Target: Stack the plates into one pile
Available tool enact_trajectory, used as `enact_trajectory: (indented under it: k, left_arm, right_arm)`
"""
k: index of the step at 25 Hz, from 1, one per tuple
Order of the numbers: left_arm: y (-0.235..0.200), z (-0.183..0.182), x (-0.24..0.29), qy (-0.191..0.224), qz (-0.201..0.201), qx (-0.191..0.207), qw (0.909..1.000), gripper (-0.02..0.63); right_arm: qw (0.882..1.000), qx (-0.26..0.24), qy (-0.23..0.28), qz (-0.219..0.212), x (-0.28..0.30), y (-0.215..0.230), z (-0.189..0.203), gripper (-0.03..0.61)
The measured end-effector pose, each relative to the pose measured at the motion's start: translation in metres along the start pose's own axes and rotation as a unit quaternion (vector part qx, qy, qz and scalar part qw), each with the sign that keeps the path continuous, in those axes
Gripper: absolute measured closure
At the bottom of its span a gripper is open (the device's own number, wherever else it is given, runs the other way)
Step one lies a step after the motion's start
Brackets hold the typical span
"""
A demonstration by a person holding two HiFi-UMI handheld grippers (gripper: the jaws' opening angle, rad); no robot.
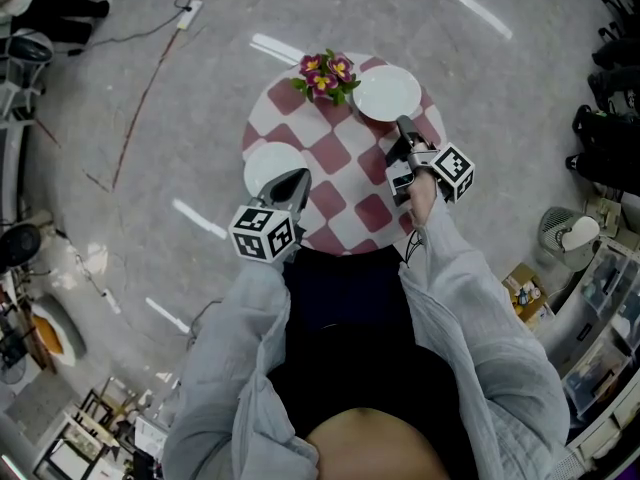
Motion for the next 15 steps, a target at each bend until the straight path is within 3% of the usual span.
enact_trajectory:
  k: [5,15]
  left_arm:
    - [-0.002,0.001,-0.009,0.004,0.005,0.003,1.0,0.602]
    - [-0.006,0.005,-0.031,0.006,0.021,0.02,0.9996,0.603]
  right_arm:
    - [0.999,-0.017,-0.004,-0.04,-0.005,-0.019,0.007,0.56]
    - [0.997,-0.03,0.012,-0.075,-0.041,-0.032,0.025,0.56]
Point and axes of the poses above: the fingertips, and each gripper's own axes: x forward along the fingers, y to its right, z out of its underside, the point moved 6 cm from there along -x, backward along the fingers, and after that the axes turned 11 degrees about x, right-handed, at the moved point
